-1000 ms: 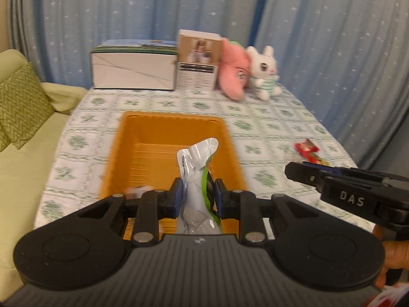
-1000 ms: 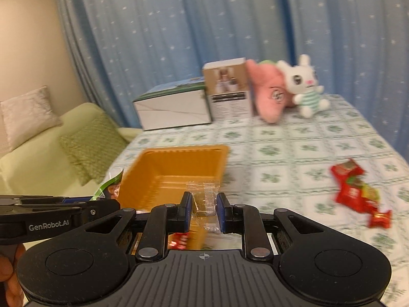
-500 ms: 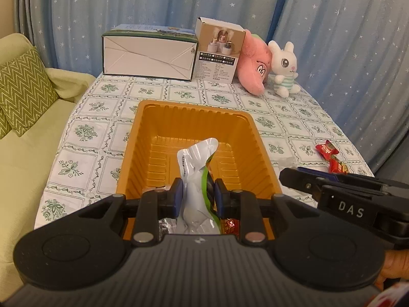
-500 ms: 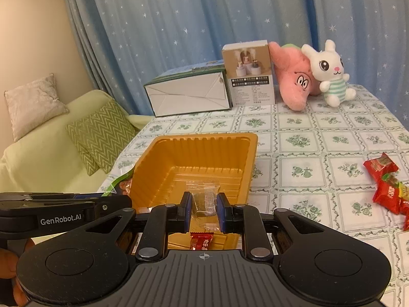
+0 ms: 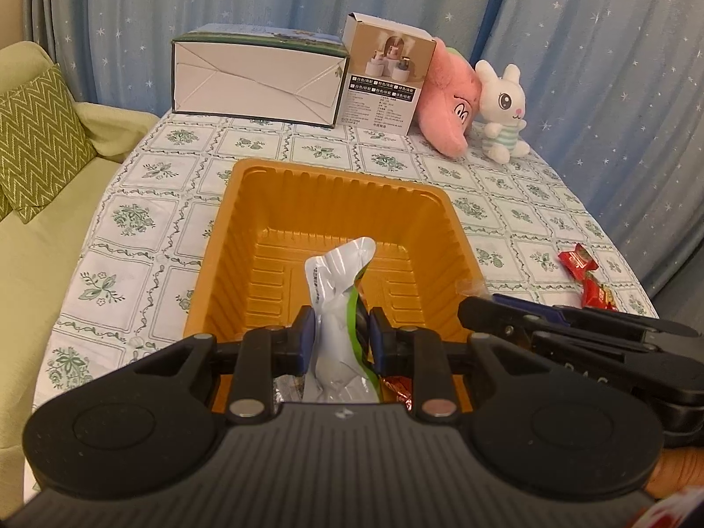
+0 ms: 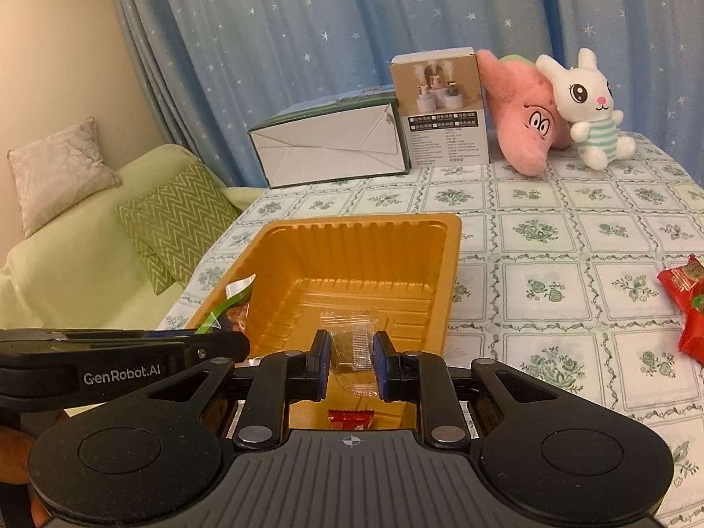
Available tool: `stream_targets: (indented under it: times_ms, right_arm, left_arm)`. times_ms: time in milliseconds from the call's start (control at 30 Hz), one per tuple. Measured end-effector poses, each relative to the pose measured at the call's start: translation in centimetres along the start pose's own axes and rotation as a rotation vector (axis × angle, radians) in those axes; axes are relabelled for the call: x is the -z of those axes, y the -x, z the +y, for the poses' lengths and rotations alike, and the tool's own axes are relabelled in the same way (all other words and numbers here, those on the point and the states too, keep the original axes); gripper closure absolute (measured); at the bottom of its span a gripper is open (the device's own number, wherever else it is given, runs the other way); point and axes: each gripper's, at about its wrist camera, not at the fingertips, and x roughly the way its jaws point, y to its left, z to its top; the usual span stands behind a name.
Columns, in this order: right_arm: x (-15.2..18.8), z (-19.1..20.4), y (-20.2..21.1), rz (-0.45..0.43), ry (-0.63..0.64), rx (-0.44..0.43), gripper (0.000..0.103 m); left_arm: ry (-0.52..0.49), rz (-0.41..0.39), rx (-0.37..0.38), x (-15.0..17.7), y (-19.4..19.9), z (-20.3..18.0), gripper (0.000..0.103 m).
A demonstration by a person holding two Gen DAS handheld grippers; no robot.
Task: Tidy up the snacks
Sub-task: 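Carry both snacks over the orange tray and open both tools to release, then move both open tools back toward the remaining red candies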
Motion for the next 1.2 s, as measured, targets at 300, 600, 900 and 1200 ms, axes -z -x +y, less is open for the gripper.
stream_targets:
  times_ms: [300,600,900,1200]
  right_arm:
    - [0.2,-1.3,-0.4,0.011,-0.024,0.011,0.082]
    - [0.2,-0.8,-0.3,0.009,-0.034,-0.042,0.082]
    - [-0.3,-1.6,0.3,-0.018,-0.128,-0.135,0.066]
    - [0.4,-2.6,5.3,-0.068,-0.096,-0.016,0.056]
  left_arm:
    - [0.032,-0.008,-0.003,0.0,-1.1,0.2,0.068]
    - [0.024,-0.054,-0.053,0.1,1.2,1.1,0.063]
    - [0.032,-0.065,-0.084,1.0,2.6,1.7,0.053]
    - [0.014,-0.082,-0.08,1.6,5.4,-0.1,0.036]
